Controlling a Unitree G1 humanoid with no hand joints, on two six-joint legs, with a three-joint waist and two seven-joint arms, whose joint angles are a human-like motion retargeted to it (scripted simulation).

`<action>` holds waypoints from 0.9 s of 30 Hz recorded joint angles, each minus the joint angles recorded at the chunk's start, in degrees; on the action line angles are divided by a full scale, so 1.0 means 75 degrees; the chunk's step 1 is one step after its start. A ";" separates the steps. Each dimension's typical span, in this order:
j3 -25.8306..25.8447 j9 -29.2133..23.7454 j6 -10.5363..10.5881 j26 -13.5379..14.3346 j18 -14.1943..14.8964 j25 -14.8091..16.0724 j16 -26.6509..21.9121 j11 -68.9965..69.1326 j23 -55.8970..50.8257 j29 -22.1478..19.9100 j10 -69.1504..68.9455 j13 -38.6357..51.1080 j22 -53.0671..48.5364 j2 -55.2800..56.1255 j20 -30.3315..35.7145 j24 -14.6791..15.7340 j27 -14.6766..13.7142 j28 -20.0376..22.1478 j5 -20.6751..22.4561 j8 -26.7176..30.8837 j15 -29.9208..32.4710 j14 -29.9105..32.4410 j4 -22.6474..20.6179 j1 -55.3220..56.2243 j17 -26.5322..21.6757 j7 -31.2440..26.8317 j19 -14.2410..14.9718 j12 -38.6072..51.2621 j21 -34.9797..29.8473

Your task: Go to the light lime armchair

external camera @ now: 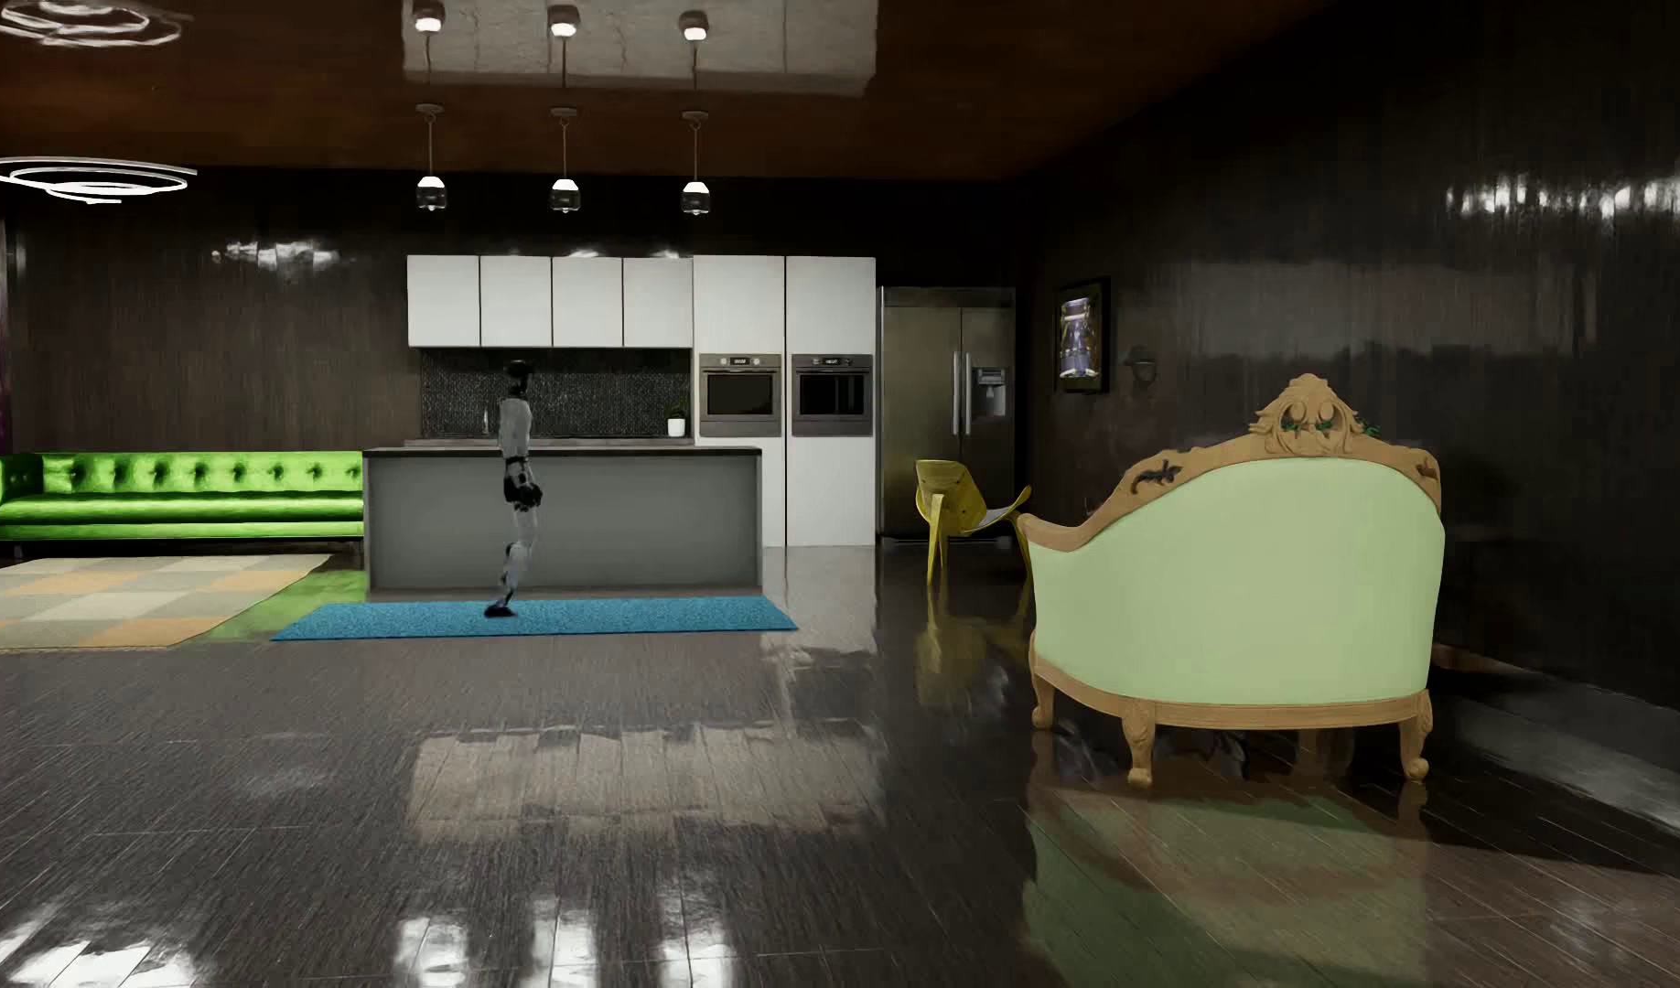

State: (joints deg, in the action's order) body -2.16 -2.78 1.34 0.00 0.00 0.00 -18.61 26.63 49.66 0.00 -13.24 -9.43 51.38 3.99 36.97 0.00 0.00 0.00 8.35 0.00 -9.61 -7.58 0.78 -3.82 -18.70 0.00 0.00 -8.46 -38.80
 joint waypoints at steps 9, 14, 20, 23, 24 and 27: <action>-0.1048 -0.0421 -0.0002 0.0000 0.0000 0.0000 0.0057 0.0108 -0.0456 0.0000 -0.5263 0.0532 0.0130 -0.0896 -0.0607 0.0000 0.0000 0.0000 0.0036 0.0000 -0.1081 -0.1281 0.0235 0.2957 -0.0195 0.0000 0.0000 -0.0783 -0.0131; -0.1713 -0.0559 -0.0036 0.0000 0.0000 0.0000 -0.0003 -0.0501 -0.0895 0.0000 -0.3187 0.1021 0.0692 -0.2557 -0.0682 0.0000 0.0000 0.0000 -0.0174 0.0000 -0.2608 0.0269 0.0411 0.4457 -0.0261 0.0000 0.0000 -0.1122 0.0236; -0.2413 -0.0602 -0.0396 0.0000 0.0000 0.0000 -0.0149 0.0730 -0.0373 0.0000 -0.4893 0.0586 0.0970 -0.3321 -0.0547 0.0000 0.0000 0.0000 -0.0883 0.0000 -0.0511 -0.0255 0.0173 0.4780 -0.0128 0.0000 0.0000 -0.1078 -0.0011; -0.1622 -0.0515 -0.0303 0.0000 0.0000 0.0000 0.0050 0.4953 -0.0273 0.0000 -0.4909 0.0011 0.0703 -0.1190 -0.0945 0.0000 0.0000 0.0000 -0.1043 0.0000 0.1822 -0.1197 -0.0250 0.3803 -0.0181 0.0000 0.0000 -0.0829 -0.0243; -0.1345 -0.0596 -0.0215 0.0000 0.0000 0.0000 0.0022 0.6173 -0.0018 0.0000 -0.4607 -0.0054 0.0479 -0.0450 -0.0925 0.0000 0.0000 0.0000 -0.0988 0.0000 0.1693 -0.1357 -0.0291 0.3086 -0.0197 0.0000 0.0000 -0.0748 -0.0570; 0.0237 -0.0714 0.0215 0.0000 0.0000 0.0000 0.0001 0.5508 0.0020 0.0000 -0.3194 -0.0643 -0.0412 0.1612 -0.1211 0.0000 0.0000 0.0000 -0.0517 0.0000 0.2178 -0.1478 -0.0188 0.1032 -0.0230 0.0000 0.0000 -0.0452 0.0045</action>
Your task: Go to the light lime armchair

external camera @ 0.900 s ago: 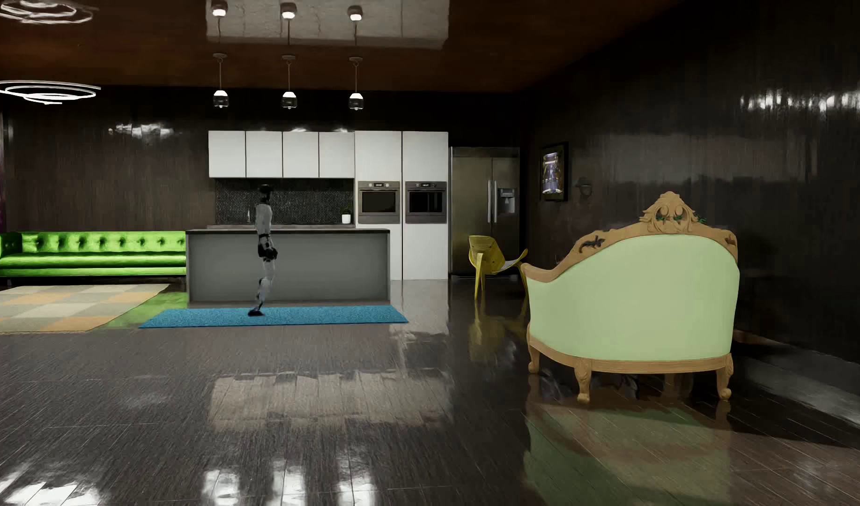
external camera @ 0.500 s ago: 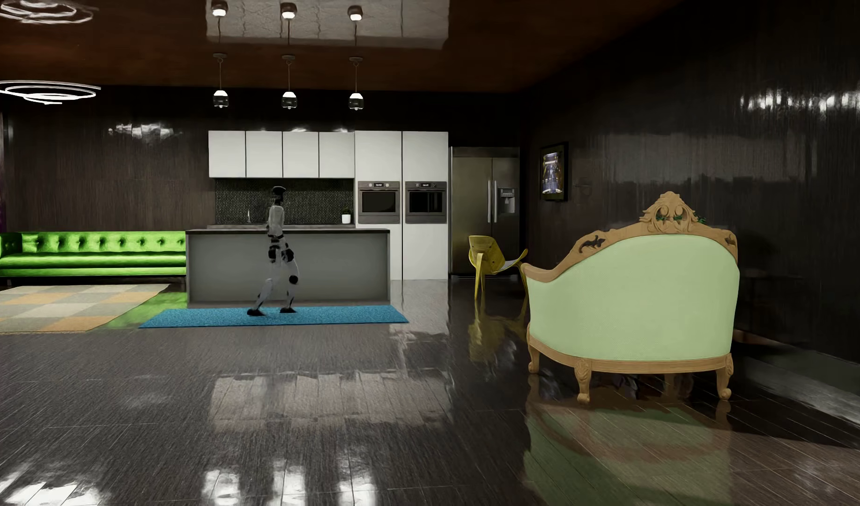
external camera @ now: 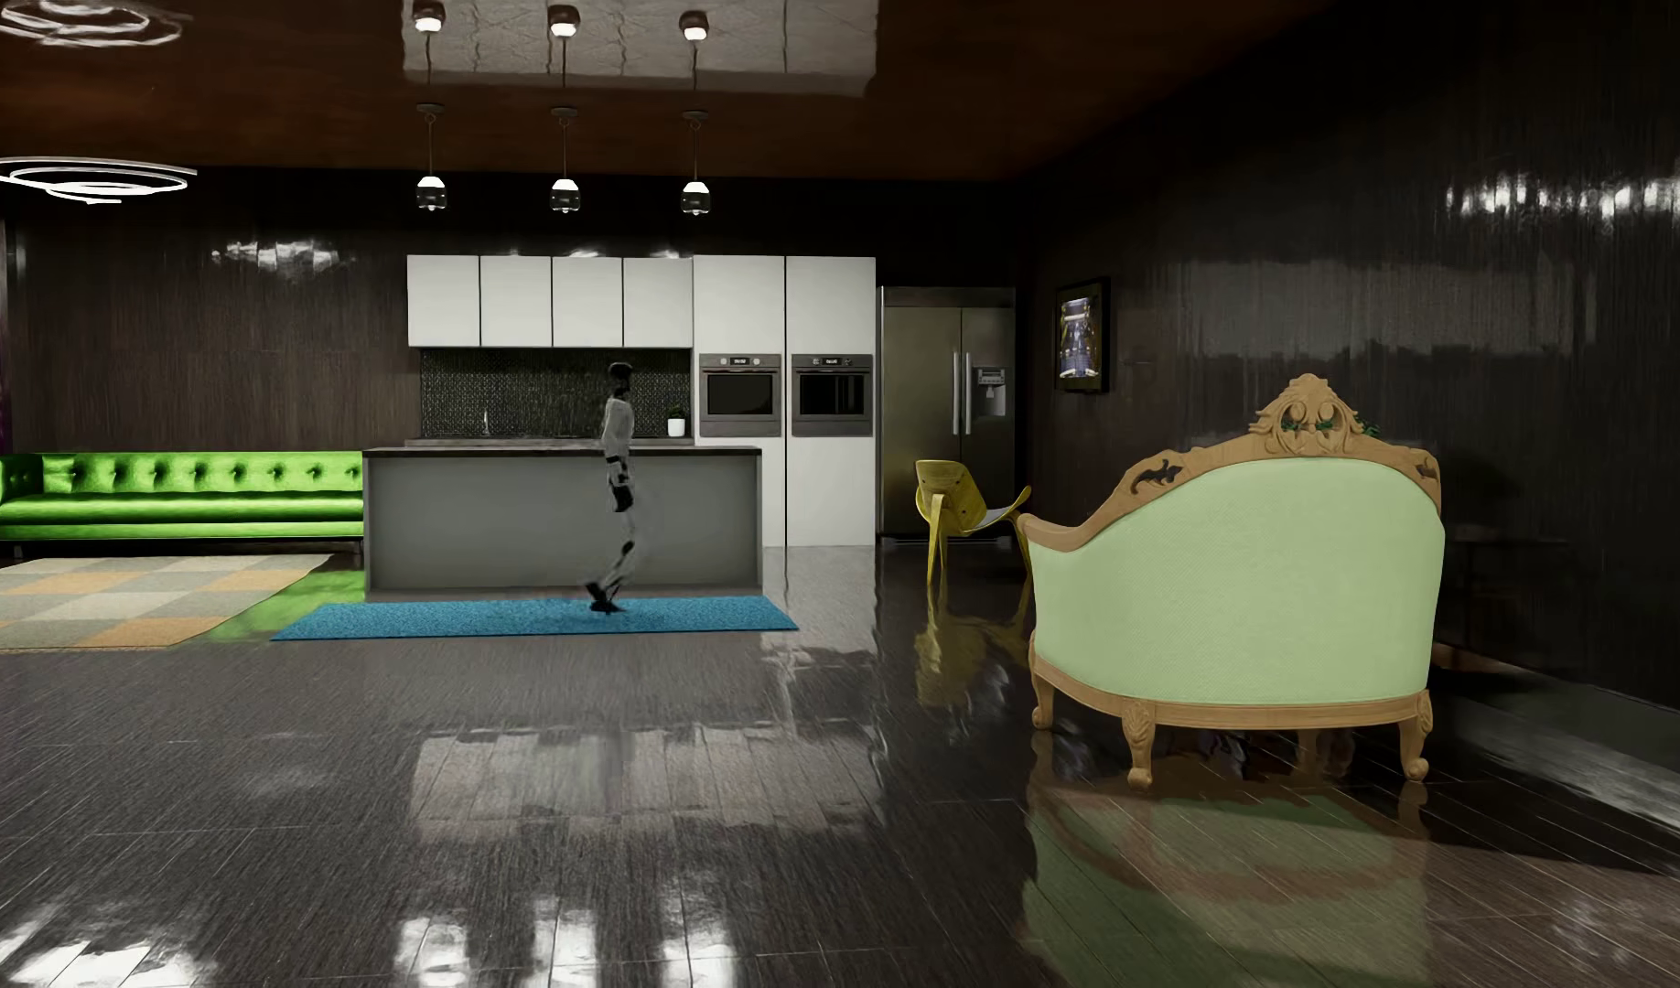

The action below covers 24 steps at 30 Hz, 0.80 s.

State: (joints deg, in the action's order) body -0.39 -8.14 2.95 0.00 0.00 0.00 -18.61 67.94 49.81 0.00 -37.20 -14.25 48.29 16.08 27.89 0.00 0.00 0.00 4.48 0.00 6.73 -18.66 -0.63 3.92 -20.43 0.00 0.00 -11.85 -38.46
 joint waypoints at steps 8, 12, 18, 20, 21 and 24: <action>0.1594 0.0191 0.0459 0.0000 0.0000 0.0000 -0.0156 -0.4803 0.0410 0.0000 0.0458 -0.0606 -0.0534 0.1899 -0.0666 0.0000 0.0000 0.0000 0.0218 0.0000 0.0015 -0.0438 0.0441 -0.3132 -0.0125 0.0000 0.0000 0.0681 -0.0729; 0.0972 0.0132 0.0863 0.0000 0.0000 0.0000 0.0171 -0.3733 0.0428 0.0000 -0.4707 -0.0436 0.0228 0.0551 -0.0137 0.0000 0.0000 0.0000 0.1079 0.0000 0.0334 0.2651 0.1138 -0.1337 -0.0118 0.0000 0.0000 -0.0143 -0.0650; -0.1421 0.0143 -0.0055 0.0000 0.0000 0.0000 -0.0113 -0.5630 -0.0535 0.0000 -0.1911 0.1063 0.0677 -0.3535 0.0010 0.0000 0.0000 0.0000 0.0444 0.0000 -0.3083 0.0582 0.1122 0.1703 -0.0418 0.0000 0.0000 -0.1044 -0.0538; -0.1740 0.0388 -0.0092 0.0000 0.0000 0.0000 -0.0168 -0.5839 -0.0738 0.0000 0.0516 0.1531 0.0897 -0.4281 0.0184 0.0000 0.0000 0.0000 0.0362 0.0000 -0.4013 0.1924 0.1181 0.2104 -0.0527 0.0000 0.0000 -0.1082 0.0118; -0.1734 0.0502 -0.0161 0.0000 0.0000 0.0000 -0.0182 -0.5832 -0.0764 0.0000 0.3678 0.1694 0.1006 -0.4525 0.0149 0.0000 0.0000 0.0000 0.0375 0.0000 -0.4116 0.2640 0.1191 0.2413 -0.0519 0.0000 0.0000 -0.1092 0.0445; -0.2295 0.0537 -0.0479 0.0000 0.0000 0.0000 -0.0232 -0.4550 -0.1048 0.0000 -0.0280 0.1451 0.1249 -0.4970 0.0451 0.0000 0.0000 0.0000 -0.0239 0.0000 -0.2490 0.2489 0.0808 0.3019 -0.0507 0.0000 0.0000 -0.1029 0.1132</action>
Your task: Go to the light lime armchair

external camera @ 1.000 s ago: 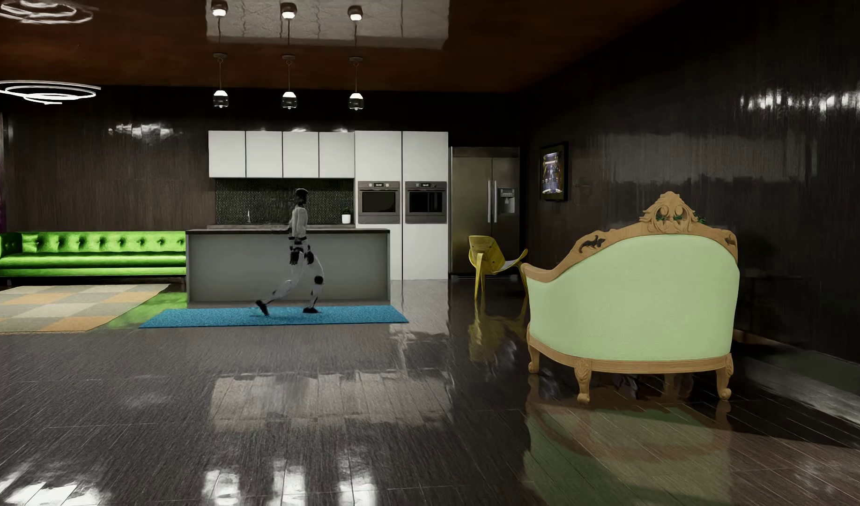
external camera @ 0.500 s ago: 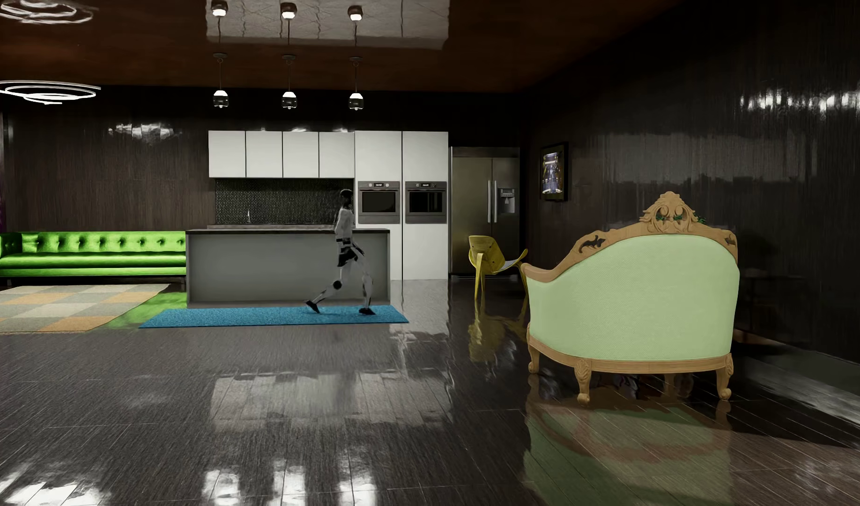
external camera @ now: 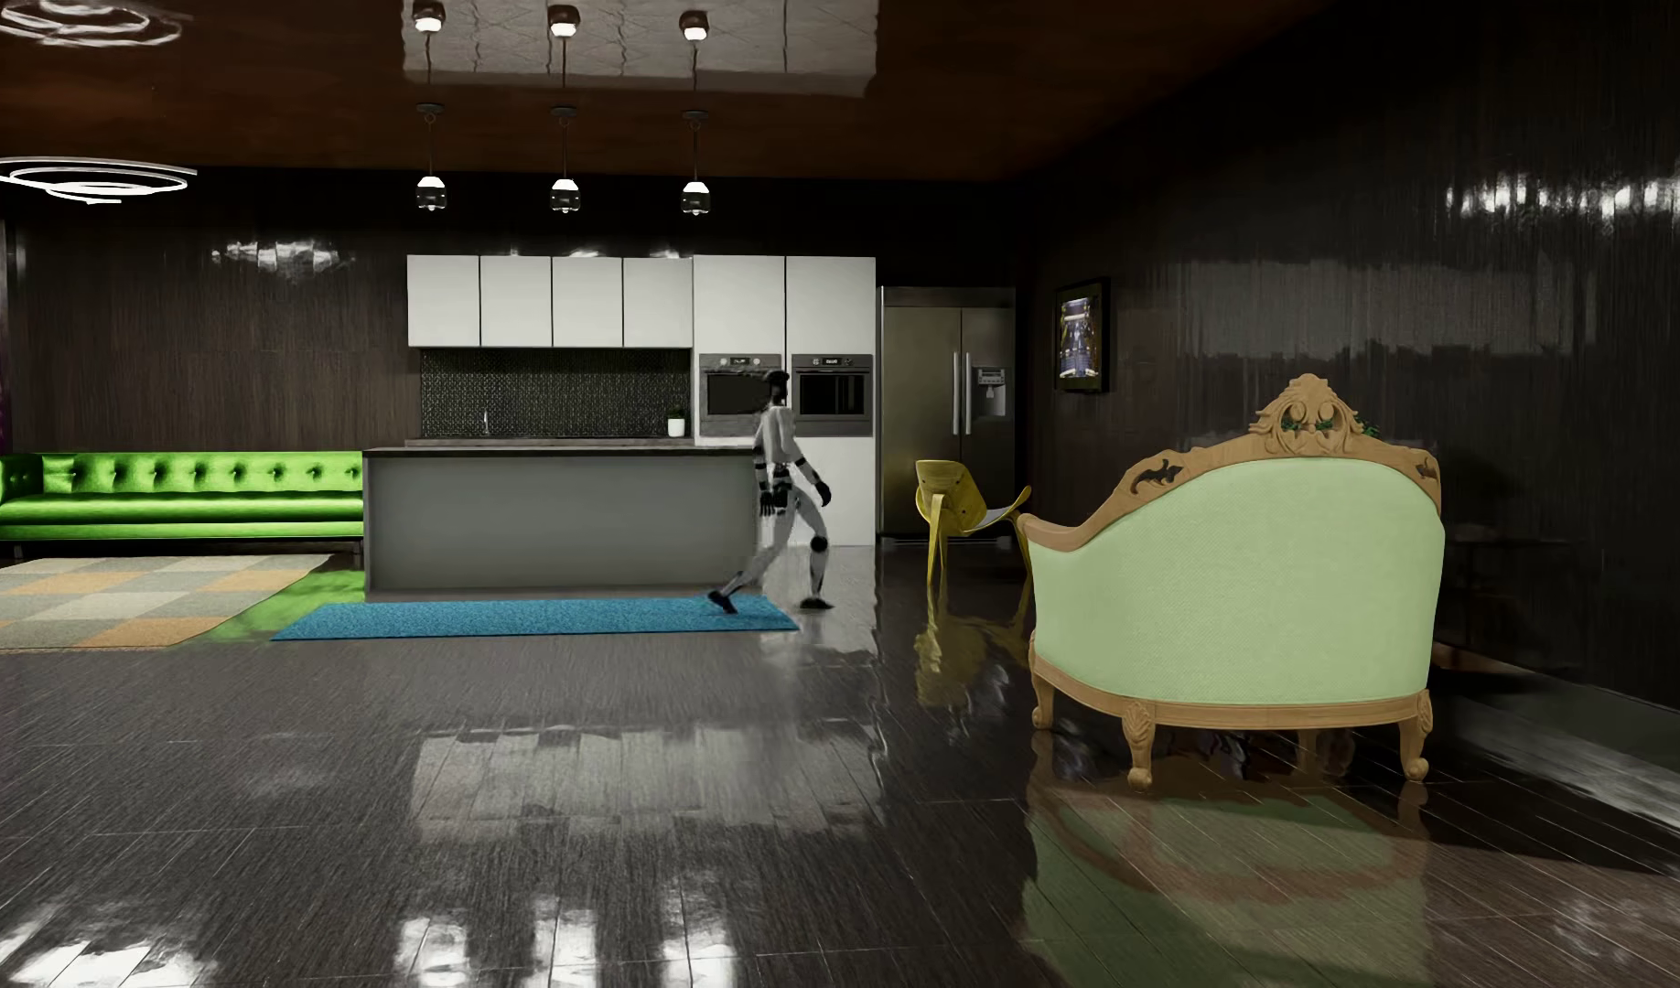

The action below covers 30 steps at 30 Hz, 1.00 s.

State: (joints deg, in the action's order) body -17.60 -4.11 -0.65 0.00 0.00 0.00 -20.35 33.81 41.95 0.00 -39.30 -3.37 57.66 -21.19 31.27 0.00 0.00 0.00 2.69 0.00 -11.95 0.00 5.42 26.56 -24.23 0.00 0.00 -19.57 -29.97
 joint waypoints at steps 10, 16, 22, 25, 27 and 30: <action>0.2668 -0.0189 0.0337 0.0000 0.0000 0.0000 -0.0180 -0.0538 0.1537 0.0000 0.1379 -0.1701 -0.2012 0.5379 -0.0836 0.0000 0.0000 0.0000 0.0102 0.0000 0.0030 -0.2243 -0.0630 -0.5112 0.0559 0.0000 0.0000 0.0881 -0.1260; 0.2810 -0.0126 0.0932 0.0000 0.0000 0.0000 0.0034 0.0096 0.2019 0.0000 -0.2435 -0.2293 -0.1339 0.5812 -0.1800 0.0000 0.0000 0.0000 0.1160 0.0000 0.2900 -0.0167 0.0061 -0.5117 0.0323 0.0000 0.0000 0.0500 -0.1692; 0.1224 -0.0461 0.0141 0.0000 0.0000 0.0000 -0.0115 -0.0294 0.0788 0.0000 -0.0501 -0.1548 -0.0771 0.3087 -0.1463 0.0000 0.0000 0.0000 0.1383 0.0000 0.1091 -0.1362 0.0275 -0.1733 0.0146 0.0000 0.0000 -0.0218 -0.0843; 0.0866 -0.0155 -0.0035 0.0000 0.0000 0.0000 -0.0096 -0.0122 0.0074 0.0000 0.1086 -0.1182 -0.0702 0.2292 -0.1404 0.0000 0.0000 0.0000 0.1256 0.0000 -0.0419 0.3166 0.0646 -0.1142 -0.0142 0.0000 0.0000 -0.0776 -0.0145; 0.0499 -0.0261 -0.0192 0.0000 0.0000 0.0000 -0.0117 0.0820 -0.0140 0.0000 0.0130 -0.1089 -0.0566 0.1987 -0.1267 0.0000 0.0000 0.0000 0.1123 0.0000 -0.0349 0.1047 0.0526 -0.1492 -0.0175 0.0000 0.0000 -0.0845 0.0043; 0.0564 -0.0475 -0.0618 0.0000 0.0000 0.0000 -0.0394 0.2447 0.0107 0.0000 -0.0037 -0.0751 -0.0189 0.3203 -0.1163 0.0000 0.0000 0.0000 0.0683 0.0000 0.2643 -0.0502 0.0811 -0.2354 0.0377 0.0000 0.0000 -0.0151 -0.0342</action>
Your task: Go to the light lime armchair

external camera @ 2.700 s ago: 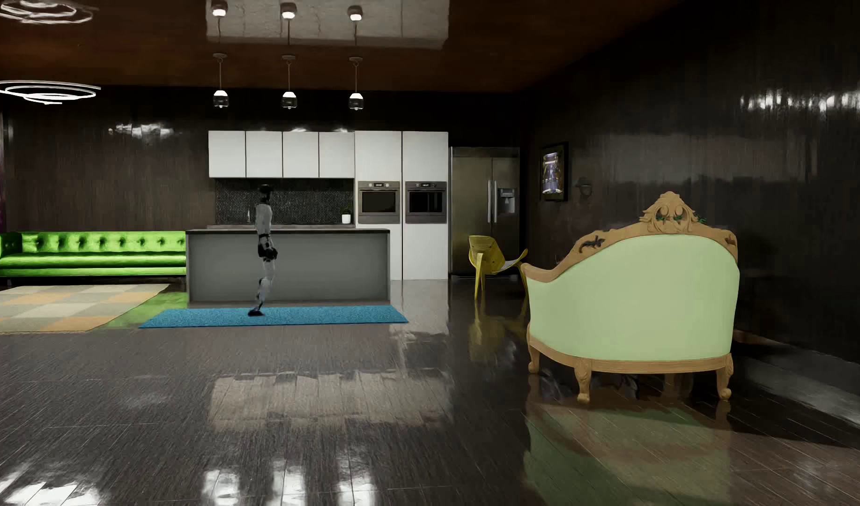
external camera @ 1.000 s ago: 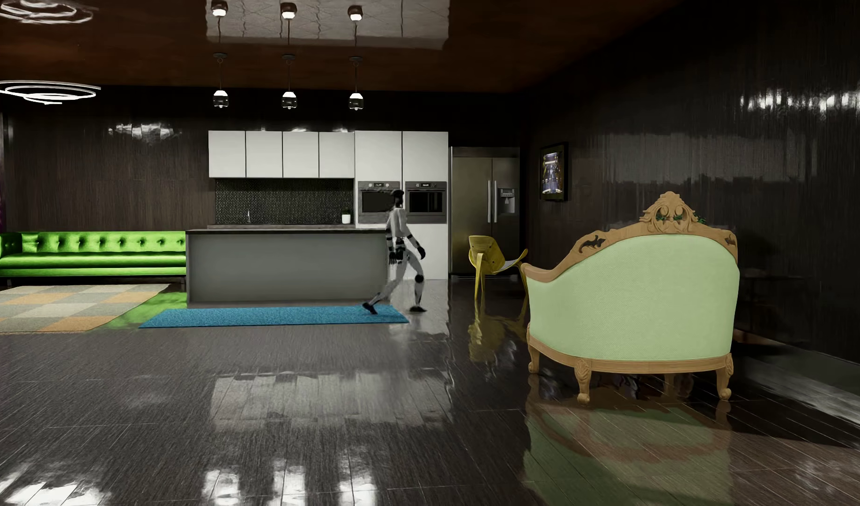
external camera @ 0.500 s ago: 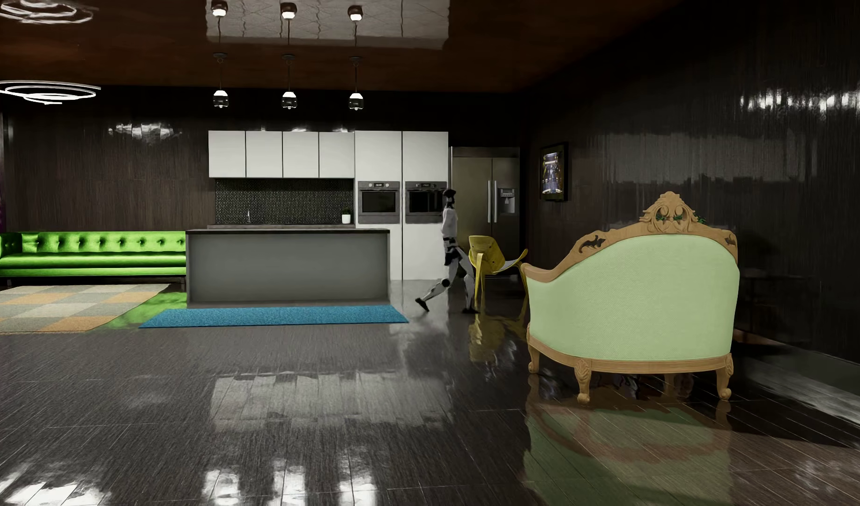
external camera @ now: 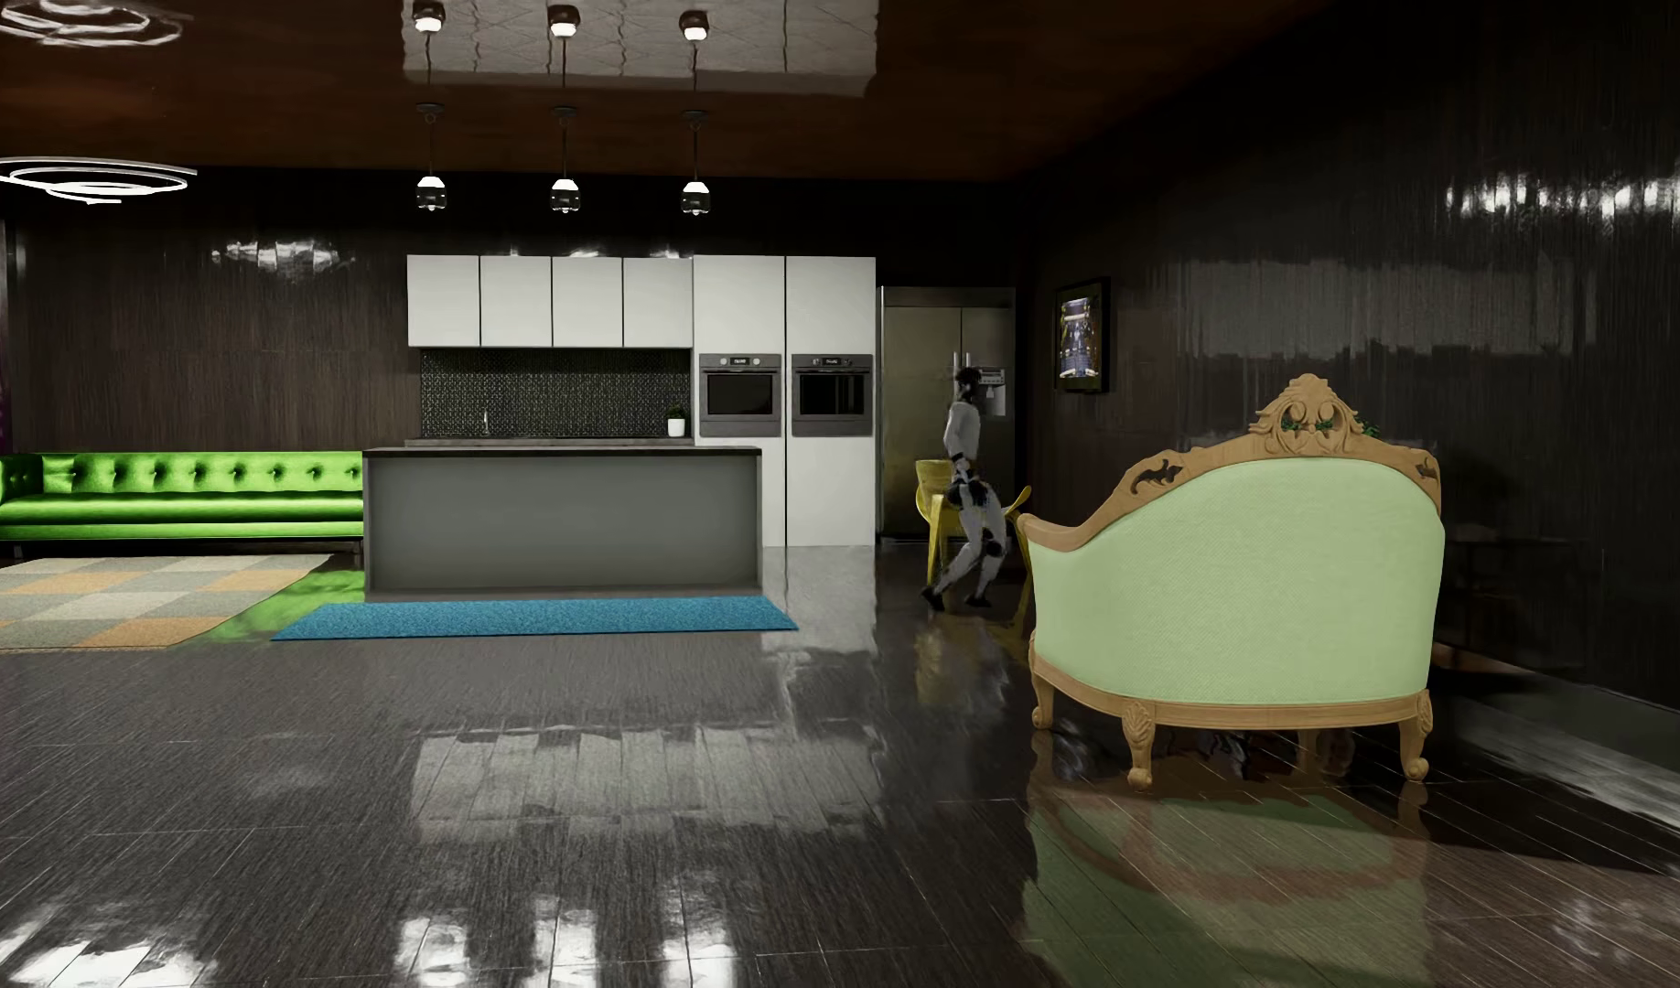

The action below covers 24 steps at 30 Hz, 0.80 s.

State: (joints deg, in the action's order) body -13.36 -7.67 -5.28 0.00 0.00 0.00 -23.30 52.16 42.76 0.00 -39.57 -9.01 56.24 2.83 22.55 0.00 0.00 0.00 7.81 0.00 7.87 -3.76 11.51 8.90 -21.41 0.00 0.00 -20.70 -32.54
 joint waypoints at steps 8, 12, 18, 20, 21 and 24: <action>0.1823 0.0301 0.0452 0.0000 0.0000 0.0000 0.0002 -0.2315 0.1042 0.0000 0.0928 -0.1404 -0.1634 0.3453 -0.0436 0.0000 0.0000 0.0000 -0.1172 0.0000 -0.1158 -0.1718 0.0333 -0.2920 0.0020 0.0000 0.0000 0.0311 -0.1195; 0.2976 0.0084 0.0902 0.0000 0.0000 0.0000 -0.0181 -0.1653 0.1912 0.0000 0.0797 -0.2016 -0.2032 0.4654 -0.0157 0.0000 0.0000 0.0000 -0.1444 0.0000 0.0448 -0.1860 0.0374 -0.3860 -0.0208 0.0000 0.0000 0.1080 -0.1643; 0.1721 0.0019 0.1379 0.0000 0.0000 0.0000 -0.0036 -0.1562 0.1700 0.0000 -0.3868 -0.1730 -0.1375 0.2456 -0.0071 0.0000 0.0000 0.0000 0.0158 0.0000 -0.1307 -0.0429 0.0158 -0.1409 -0.0176 0.0000 0.0000 0.0487 -0.1944; 0.0984 -0.0102 0.1331 0.0000 0.0000 0.0000 -0.0003 -0.2528 0.1012 0.0000 -0.4566 -0.1126 -0.1198 0.0749 0.0291 0.0000 0.0000 0.0000 0.0543 0.0000 -0.2155 -0.1450 -0.0321 0.0193 -0.0223 0.0000 0.0000 0.0077 -0.1470; 0.0587 -0.0052 0.1321 0.0000 0.0000 0.0000 -0.0031 -0.2894 0.0596 0.0000 -0.4239 -0.0836 -0.1067 0.0117 0.0566 0.0000 0.0000 0.0000 0.0634 0.0000 -0.2581 -0.1589 -0.0445 0.1107 -0.0249 0.0000 0.0000 -0.0096 -0.0974; -0.0548 0.0060 0.1255 0.0000 0.0000 0.0000 0.0015 -0.3636 -0.0703 0.0000 -0.0990 -0.0022 -0.0737 -0.1861 0.0872 0.0000 0.0000 0.0000 0.0182 0.0000 -0.3824 -0.1109 -0.0633 0.2312 -0.0423 0.0000 0.0000 -0.0711 0.0410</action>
State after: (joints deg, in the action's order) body -17.47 -7.21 4.13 0.00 0.00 0.00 -23.19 24.89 37.49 0.00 -47.00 -9.17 50.71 -11.12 29.09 0.00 0.00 0.00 9.18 0.00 -20.80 -12.08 6.76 26.25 -24.57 0.00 0.00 -26.03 -29.47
